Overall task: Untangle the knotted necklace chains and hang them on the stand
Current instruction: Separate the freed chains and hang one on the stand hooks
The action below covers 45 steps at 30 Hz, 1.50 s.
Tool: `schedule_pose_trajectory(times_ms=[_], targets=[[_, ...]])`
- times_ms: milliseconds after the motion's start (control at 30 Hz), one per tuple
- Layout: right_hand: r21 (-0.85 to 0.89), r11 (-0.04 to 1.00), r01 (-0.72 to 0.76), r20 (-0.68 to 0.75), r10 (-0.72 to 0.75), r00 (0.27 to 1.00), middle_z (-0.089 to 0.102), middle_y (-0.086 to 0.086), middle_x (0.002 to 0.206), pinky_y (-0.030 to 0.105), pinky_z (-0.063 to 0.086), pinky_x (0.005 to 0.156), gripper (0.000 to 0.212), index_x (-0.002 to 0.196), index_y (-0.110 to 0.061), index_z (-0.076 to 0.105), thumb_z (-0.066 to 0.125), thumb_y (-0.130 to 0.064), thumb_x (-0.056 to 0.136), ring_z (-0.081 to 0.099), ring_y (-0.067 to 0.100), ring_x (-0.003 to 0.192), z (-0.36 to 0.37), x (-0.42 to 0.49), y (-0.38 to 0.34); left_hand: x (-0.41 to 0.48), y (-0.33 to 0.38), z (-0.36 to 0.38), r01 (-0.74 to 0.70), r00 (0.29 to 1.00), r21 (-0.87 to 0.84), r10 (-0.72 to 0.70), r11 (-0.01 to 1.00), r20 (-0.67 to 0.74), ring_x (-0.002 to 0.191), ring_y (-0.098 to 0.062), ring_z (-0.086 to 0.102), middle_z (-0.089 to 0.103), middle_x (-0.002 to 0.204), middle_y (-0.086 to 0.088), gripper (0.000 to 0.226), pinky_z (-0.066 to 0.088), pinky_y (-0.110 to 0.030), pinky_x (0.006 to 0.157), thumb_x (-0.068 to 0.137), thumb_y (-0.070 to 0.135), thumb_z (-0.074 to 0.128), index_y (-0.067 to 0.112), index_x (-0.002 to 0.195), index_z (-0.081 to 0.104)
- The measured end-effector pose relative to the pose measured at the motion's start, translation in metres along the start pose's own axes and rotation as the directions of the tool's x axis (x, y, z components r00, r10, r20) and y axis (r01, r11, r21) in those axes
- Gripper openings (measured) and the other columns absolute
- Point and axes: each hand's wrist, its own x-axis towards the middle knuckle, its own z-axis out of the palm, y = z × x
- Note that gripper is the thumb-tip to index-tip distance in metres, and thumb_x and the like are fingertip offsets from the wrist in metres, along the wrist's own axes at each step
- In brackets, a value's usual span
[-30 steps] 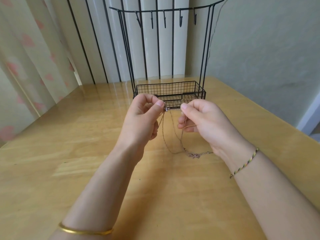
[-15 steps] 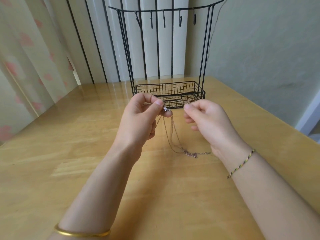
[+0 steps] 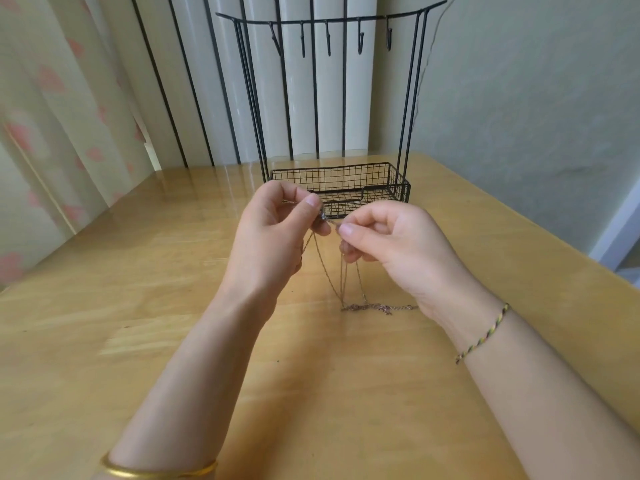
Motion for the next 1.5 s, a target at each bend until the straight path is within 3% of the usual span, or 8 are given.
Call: schedule_pose_trajectory(times_ms=[500,633,800,900,1000,1167,1300,1500], targets=[[0.367,0.893,-0.262,-0.169,0.341,0.925,0.034,-0.005,0.050,0.018,0.020,0.034,0.036,0.064,-0.016,0.043,0.049,-0.032,0.096,0.024,0.008,0.040,-0.022,0.009,0.005,0.003,-0.002,-0.005,0.075,0.989,-0.237,-0.041,0.969,0.144,0.064,-0.009,0.049,0.055,0.079,0.003,0.018,0.043,-0.023,0.063,0.097,0.012,0.047,0.017,0.080,0.049],[-0.062,0.960,-0.272,-0.255,0.249,0.935,0.037,0.003,0.059,0.024,0.025,0.048,0.037,0.063,-0.014,0.045,0.050,-0.032,0.094,0.031,0.016,0.050,-0.025,0.009,0.014,0.004,-0.002,-0.008,0.079,0.988,-0.315,-0.032,0.946,0.152,0.061,-0.010,0.053,0.057,0.083,-0.001,0.016,0.045,-0.022,0.058,0.097,0.013,0.046,0.016,0.082,0.050],[-0.522,0.808,-0.273,-0.319,0.112,0.941,0.037,0.000,0.054,0.031,0.031,0.054,0.044,0.058,-0.015,0.036,0.048,-0.039,0.093,0.037,0.024,0.056,-0.024,0.009,0.017,0.003,-0.002,-0.004,-0.007,1.000,-0.126,0.010,0.992,0.024,0.059,-0.009,0.054,0.062,0.078,0.006,0.013,0.041,-0.020,0.052,0.098,0.016,0.047,0.019,0.085,0.049],[-0.450,0.859,-0.245,-0.305,0.111,0.946,0.034,0.000,0.051,0.032,0.026,0.053,0.047,0.055,-0.016,0.031,0.047,-0.039,0.094,0.033,0.023,0.051,-0.025,0.010,0.016,0.004,-0.003,-0.005,-0.017,1.000,-0.105,0.015,0.994,-0.020,0.064,-0.009,0.054,0.064,0.076,0.006,0.012,0.042,-0.020,0.053,0.098,0.016,0.046,0.019,0.086,0.049],[-0.388,0.902,-0.191,-0.222,0.110,0.969,0.062,0.006,0.071,0.034,0.045,0.062,0.035,0.072,-0.010,0.055,0.048,-0.038,0.093,0.056,0.027,0.065,-0.020,0.009,0.017,0.003,-0.002,-0.004,0.005,1.000,-0.137,-0.005,0.990,0.001,0.061,-0.011,0.052,0.064,0.071,0.004,0.010,0.040,-0.022,0.053,0.098,0.015,0.045,0.016,0.089,0.047],[-0.111,0.992,-0.061,-0.058,0.055,0.997,0.068,-0.013,0.091,0.014,0.042,0.078,0.021,0.090,-0.022,0.068,0.049,-0.014,0.090,0.060,0.001,0.092,-0.003,0.005,0.004,0.001,0.000,-0.001,0.001,0.997,-0.130,0.009,0.992,0.072,0.056,-0.010,0.051,0.063,0.069,0.003,0.010,0.035,-0.022,0.050,0.098,0.015,0.045,0.015,0.088,0.047],[0.226,0.960,-0.165,0.138,0.136,0.981,0.073,0.005,0.088,0.039,0.047,0.091,0.015,0.092,-0.013,0.067,0.053,-0.015,0.089,0.069,0.019,0.089,-0.001,0.001,-0.003,-0.001,0.001,0.001,-0.007,0.996,-0.121,0.017,0.993,0.085,0.053,-0.010,0.053,0.063,0.066,0.005,0.010,0.035,-0.026,0.053,0.098,0.014,0.047,0.015,0.088,0.048],[0.338,0.931,-0.140,0.106,0.110,0.988,0.061,0.002,0.064,0.034,0.057,0.067,0.004,0.082,-0.007,0.061,0.062,-0.007,0.086,0.062,0.017,0.060,0.003,-0.001,-0.001,0.000,0.001,0.000,-0.022,0.996,-0.106,0.031,0.994,0.078,0.052,-0.011,0.052,0.063,0.068,0.007,0.006,0.037,-0.024,0.049,0.095,0.015,0.052,0.013,0.089,0.052]])
